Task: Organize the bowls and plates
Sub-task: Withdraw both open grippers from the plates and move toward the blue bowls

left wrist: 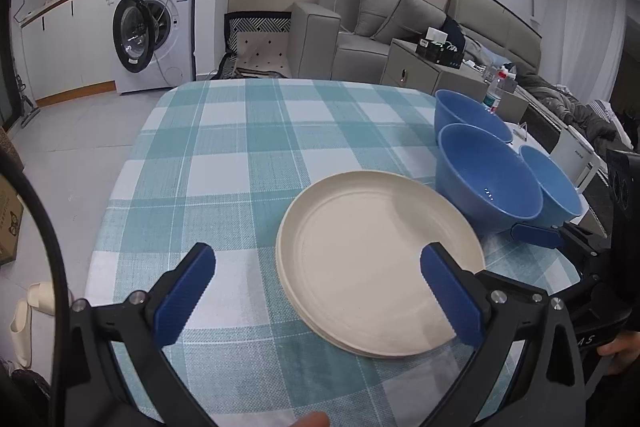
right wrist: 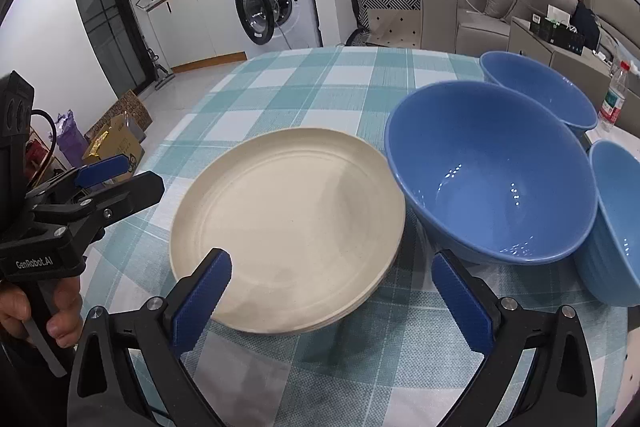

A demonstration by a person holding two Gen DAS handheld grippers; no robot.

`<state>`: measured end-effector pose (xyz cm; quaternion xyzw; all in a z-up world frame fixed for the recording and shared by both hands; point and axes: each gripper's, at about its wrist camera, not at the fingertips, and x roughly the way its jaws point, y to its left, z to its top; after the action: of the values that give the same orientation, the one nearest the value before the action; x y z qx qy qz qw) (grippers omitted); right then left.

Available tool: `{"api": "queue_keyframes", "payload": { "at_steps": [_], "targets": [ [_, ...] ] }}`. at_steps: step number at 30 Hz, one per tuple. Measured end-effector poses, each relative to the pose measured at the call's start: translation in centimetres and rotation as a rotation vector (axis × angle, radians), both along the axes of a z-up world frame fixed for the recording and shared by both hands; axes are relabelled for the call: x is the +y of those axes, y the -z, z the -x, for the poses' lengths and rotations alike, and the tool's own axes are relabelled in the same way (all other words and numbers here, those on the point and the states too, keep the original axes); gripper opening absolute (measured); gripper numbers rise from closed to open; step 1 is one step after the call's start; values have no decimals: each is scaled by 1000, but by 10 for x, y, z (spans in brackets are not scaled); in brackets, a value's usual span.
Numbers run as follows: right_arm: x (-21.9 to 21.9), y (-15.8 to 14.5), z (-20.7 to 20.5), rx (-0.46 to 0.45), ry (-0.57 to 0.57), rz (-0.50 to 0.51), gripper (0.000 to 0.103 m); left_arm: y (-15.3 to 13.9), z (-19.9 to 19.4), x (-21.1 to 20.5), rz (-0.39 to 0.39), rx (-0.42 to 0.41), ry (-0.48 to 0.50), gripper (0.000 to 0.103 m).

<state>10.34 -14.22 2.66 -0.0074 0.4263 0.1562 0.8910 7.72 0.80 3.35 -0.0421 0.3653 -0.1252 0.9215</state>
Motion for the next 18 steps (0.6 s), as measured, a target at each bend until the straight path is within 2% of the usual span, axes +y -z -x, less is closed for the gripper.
{"api": "queue_keyframes", "payload": {
  "at_steps": [13,18],
  "targets": [
    [-48,-52,14,-132,66,-27,102,-20,9,-19,-40,-54,-12,103],
    [-58,-67,15,-164,59,3,102,-28,8,-32,-29,-66,9,103]
  ]
}}
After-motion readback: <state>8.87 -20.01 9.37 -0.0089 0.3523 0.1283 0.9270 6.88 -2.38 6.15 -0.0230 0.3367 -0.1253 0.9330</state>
